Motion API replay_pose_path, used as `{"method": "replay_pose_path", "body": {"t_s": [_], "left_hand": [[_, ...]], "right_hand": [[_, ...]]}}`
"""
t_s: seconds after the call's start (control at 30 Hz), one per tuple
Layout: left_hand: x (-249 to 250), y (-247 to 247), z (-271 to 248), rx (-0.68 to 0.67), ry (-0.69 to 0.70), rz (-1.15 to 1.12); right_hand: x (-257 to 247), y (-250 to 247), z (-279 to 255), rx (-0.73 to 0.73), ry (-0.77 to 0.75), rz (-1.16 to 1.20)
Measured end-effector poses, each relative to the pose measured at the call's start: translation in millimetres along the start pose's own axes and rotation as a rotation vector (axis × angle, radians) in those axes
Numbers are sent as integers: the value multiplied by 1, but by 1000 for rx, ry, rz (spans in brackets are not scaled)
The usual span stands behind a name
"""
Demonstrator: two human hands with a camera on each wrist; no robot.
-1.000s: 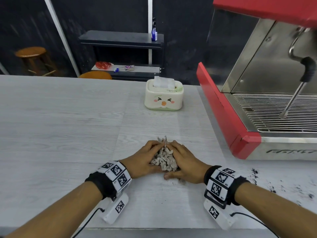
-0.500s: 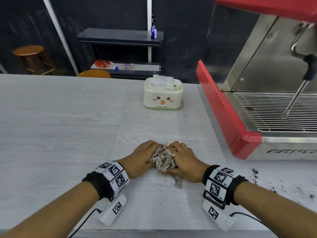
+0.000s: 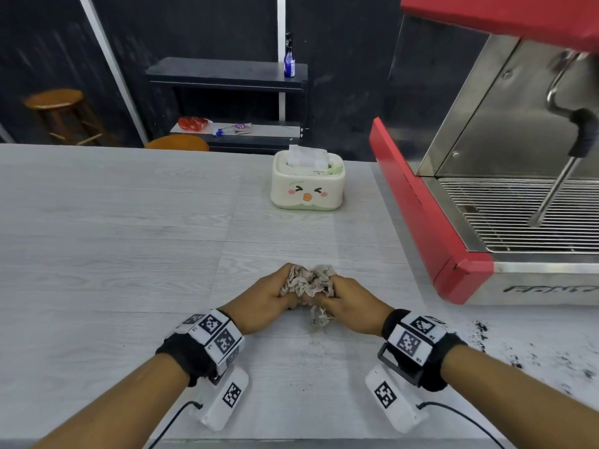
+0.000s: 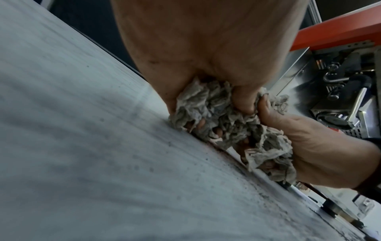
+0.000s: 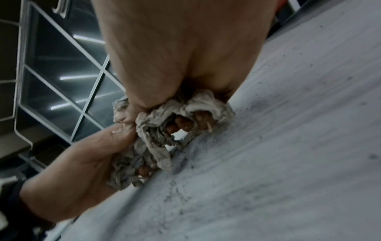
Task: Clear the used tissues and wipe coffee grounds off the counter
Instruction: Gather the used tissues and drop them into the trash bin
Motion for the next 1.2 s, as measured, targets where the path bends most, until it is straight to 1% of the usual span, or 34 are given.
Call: {"method": "replay_pose_path", "body": {"t_s": [0.07,0.2,0.27,0.4,0.53,0.83,1.2], "left_hand": [[4,0,-3,20,-41,-105],[17,1,-6,105,-64,-287],[25,-1,-8,156,-72,-332],[35,-2,-8,210,-5,-285],[37,-2,-7,244,30,-250],[42,19,-10,181,68,-197],[62,78,1,100,90,-184]], "right_hand": [[0,-3,0,0,15,59],[-3,-2,0,-32,13,180],[-6,-4,-3,-30,5,201],[-14,-5,-8,-1,-11,202],[-19,-5,-17,58,-35,272],[-14,-2,-49,206,7,251],[31,-18,-101,273,94,242]]}}
Point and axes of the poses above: each hand's wrist, its own z-axis towards the middle knuckle, its own y-axis out of the palm, x = y × z, the point moved 4 cm from there along z, towards the middle knuckle, and after that the axes turned 13 degrees about y, right-handed, at the moved point
